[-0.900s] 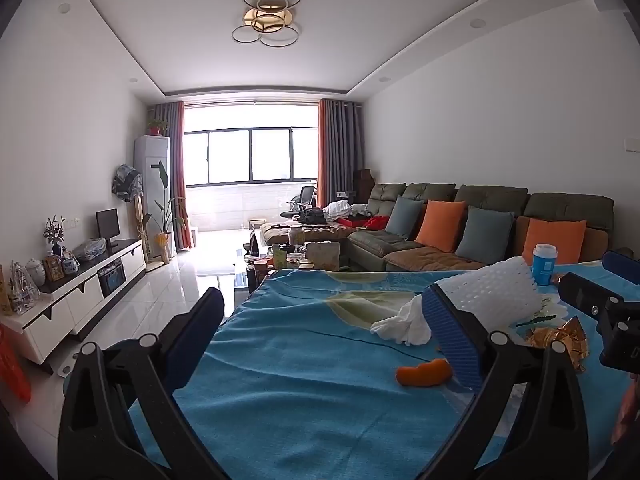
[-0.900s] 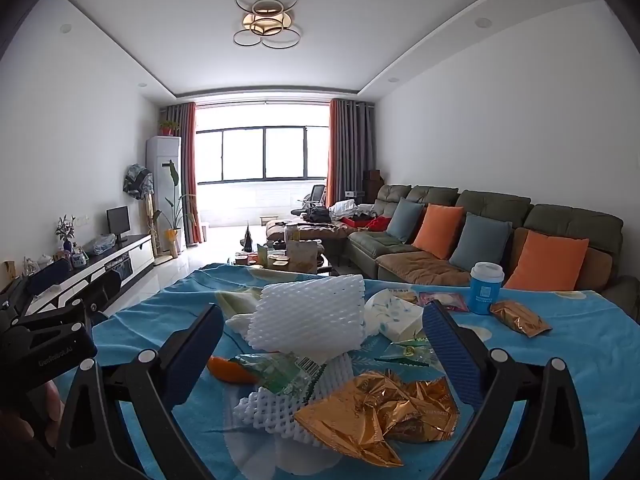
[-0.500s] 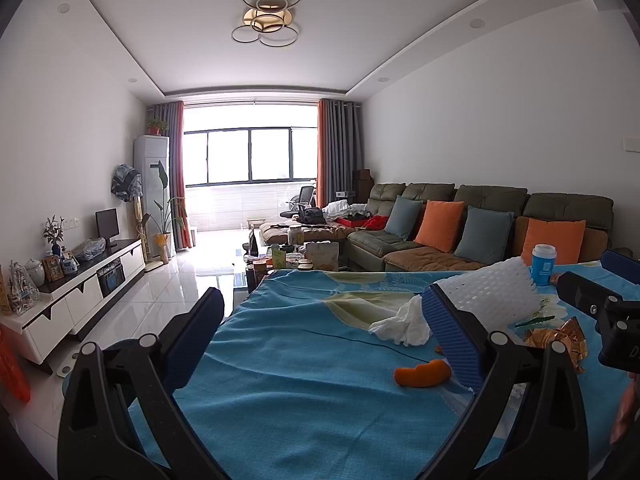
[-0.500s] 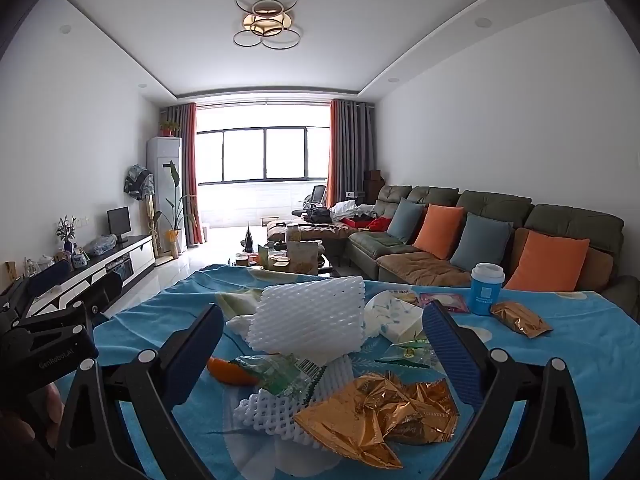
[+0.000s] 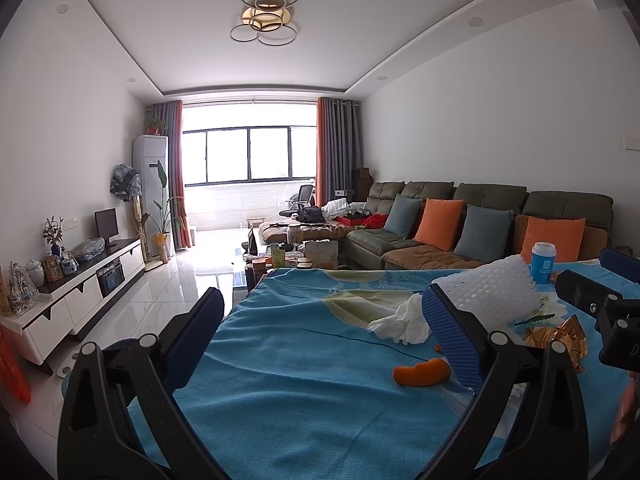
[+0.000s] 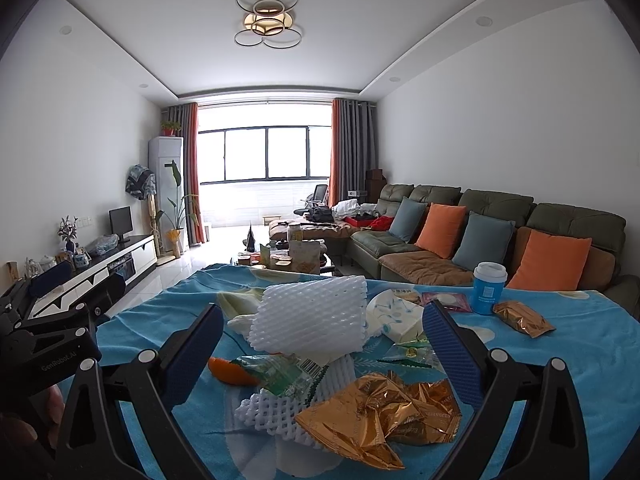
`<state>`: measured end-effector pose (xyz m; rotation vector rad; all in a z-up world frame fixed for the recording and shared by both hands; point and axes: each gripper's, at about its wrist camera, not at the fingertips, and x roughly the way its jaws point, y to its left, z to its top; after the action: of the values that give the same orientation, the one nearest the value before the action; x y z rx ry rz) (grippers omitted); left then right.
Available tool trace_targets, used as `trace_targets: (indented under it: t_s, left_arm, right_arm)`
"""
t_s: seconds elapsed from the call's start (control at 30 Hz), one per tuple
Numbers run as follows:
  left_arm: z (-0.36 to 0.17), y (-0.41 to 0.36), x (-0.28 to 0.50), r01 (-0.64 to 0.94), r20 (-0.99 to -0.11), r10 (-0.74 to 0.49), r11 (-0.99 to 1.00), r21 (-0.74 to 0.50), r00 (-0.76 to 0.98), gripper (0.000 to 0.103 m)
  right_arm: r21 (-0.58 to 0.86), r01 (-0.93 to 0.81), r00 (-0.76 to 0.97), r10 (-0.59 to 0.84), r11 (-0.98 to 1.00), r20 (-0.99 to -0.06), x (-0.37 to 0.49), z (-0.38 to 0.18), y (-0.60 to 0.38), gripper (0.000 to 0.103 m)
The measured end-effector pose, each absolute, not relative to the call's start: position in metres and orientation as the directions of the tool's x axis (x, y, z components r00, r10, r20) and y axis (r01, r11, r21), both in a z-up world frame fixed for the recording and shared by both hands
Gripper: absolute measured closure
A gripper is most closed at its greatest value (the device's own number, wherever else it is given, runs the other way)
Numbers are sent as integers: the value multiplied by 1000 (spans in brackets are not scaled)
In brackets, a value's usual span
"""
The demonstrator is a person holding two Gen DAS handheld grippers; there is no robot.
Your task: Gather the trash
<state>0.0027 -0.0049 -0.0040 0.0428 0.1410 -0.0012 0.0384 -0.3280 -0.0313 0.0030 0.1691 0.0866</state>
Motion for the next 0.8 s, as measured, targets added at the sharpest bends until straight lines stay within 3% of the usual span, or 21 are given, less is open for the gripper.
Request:
trace_targets:
  t_s: [0.8]
  left_arm:
    - [-2, -4, 0, 0, -157, 7, 999, 48, 988, 6]
  right_arm:
    - [18, -100, 977, 102, 995, -185, 46, -37, -328, 7]
